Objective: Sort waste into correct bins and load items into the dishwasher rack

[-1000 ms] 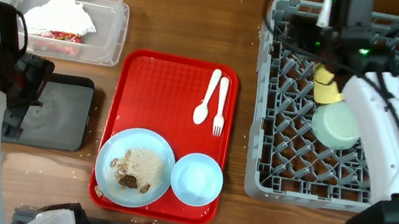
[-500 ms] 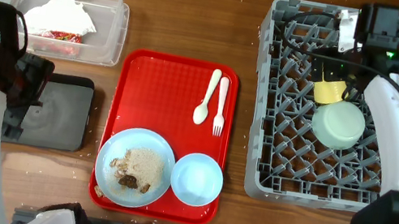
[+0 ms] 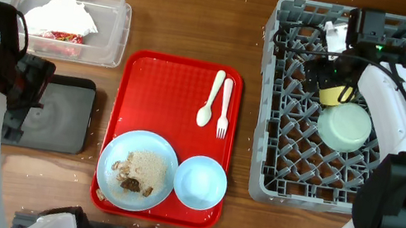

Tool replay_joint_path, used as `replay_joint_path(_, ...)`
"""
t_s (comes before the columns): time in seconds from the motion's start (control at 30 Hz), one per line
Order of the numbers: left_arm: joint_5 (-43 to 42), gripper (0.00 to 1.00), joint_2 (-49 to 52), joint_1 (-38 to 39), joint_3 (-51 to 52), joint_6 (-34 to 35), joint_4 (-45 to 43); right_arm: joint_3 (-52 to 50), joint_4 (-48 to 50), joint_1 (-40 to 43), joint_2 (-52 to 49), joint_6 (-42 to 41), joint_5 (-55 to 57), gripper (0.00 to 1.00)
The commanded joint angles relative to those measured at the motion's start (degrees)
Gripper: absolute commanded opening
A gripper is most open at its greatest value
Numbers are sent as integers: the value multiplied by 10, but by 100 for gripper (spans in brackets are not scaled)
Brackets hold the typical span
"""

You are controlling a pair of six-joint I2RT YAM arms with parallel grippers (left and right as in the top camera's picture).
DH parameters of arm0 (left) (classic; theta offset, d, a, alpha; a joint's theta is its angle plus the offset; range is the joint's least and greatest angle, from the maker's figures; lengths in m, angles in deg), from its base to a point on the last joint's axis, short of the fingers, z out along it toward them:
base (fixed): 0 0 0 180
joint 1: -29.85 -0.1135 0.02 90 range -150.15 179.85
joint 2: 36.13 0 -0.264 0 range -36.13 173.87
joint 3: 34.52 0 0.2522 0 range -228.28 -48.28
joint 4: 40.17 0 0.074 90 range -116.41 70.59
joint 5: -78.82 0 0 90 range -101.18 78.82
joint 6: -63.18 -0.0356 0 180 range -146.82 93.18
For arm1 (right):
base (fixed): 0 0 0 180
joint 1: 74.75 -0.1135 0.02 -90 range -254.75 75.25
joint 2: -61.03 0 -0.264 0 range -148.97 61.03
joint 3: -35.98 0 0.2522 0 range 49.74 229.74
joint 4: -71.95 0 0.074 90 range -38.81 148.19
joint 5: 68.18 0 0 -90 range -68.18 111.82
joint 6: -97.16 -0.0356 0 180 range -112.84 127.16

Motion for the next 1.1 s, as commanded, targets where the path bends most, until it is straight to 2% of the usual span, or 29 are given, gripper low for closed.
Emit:
replay_joint_path(0.0,10,100,-3,-2,2,9,1,-2,14,-3,-15,3,15,92)
replay_joint_path(0.13,9,100,-3,-2,2,9,1,-2,13,-3,-23,3,15,84)
replay_joint_path(0.3,10,100,-3,-2,2,9,1,-2,12,-3,-41,2,17,82)
replay_joint_path(0.43,9,100,-3,-2,2,9,1,-2,17,-3,-40,-22,42,74)
replay_joint_path(0.97,10,100,-3,-2,2,9,1,16,2,-3,-35,-48,42,72)
replay_joint_path(1.07,10,100,-3,-2,2,9,1,19,2,-3,-31,-57,42,64)
